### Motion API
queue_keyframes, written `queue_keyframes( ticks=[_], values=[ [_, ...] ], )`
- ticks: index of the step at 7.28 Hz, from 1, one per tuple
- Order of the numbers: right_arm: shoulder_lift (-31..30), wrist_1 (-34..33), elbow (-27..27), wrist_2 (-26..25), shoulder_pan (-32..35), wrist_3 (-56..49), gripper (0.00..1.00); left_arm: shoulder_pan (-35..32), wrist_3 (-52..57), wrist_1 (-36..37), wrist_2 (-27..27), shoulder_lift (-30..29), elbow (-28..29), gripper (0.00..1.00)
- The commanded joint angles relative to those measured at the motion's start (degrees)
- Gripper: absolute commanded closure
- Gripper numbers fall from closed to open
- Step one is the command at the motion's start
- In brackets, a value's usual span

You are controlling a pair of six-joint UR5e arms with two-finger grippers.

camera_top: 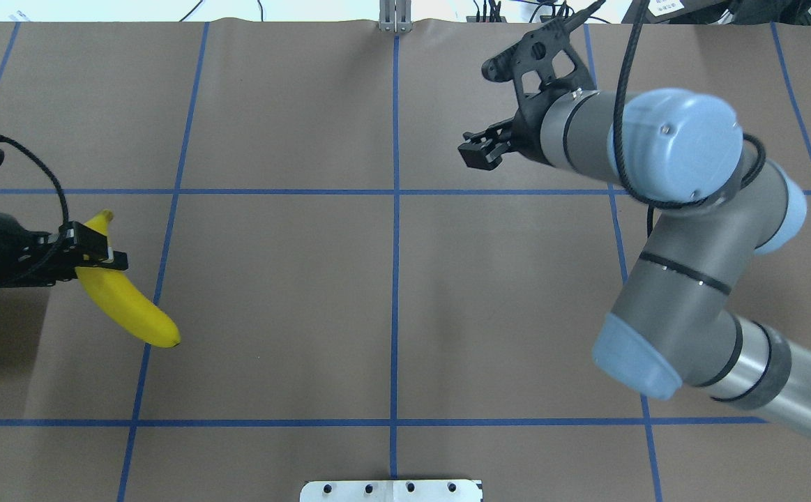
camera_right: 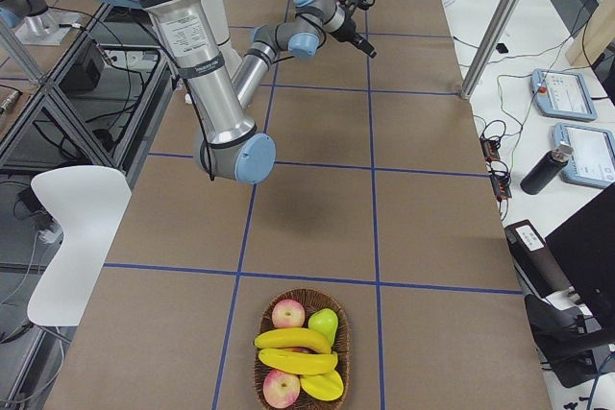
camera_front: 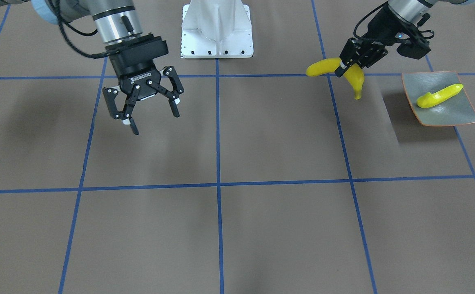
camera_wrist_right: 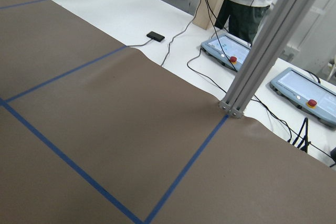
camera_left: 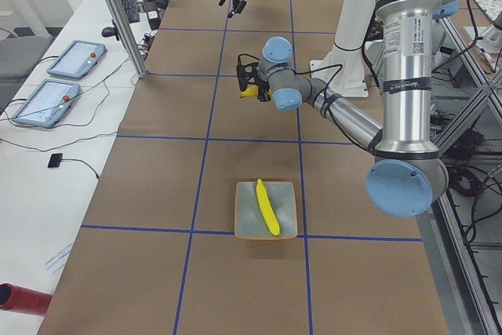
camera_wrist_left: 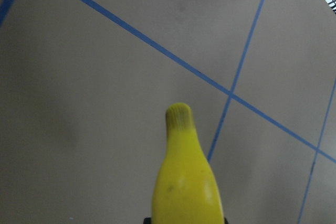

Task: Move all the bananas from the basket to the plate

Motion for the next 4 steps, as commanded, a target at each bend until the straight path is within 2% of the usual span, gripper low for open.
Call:
queue_keyframes(
  ticks=[1,2,4],
  values=[
    [-0.5,-0.1,-3.5,17.9,11.3,-0.5,0.0,-5.1,12.9,-9.9,-8.0,10.4,1.5,1.0],
    [-1.6,0.0,-3.9,23.0,14.4,-1.2,0.0,-12.3,19.2,-16.0,-15.9,11.6,6.2,1.0],
    [-2.2,0.0,-4.5,25.0,17.3,-2.2,0.01,-24.8,30.8,-31.1,-29.5,12.0,20.8,1.0]
  ],
)
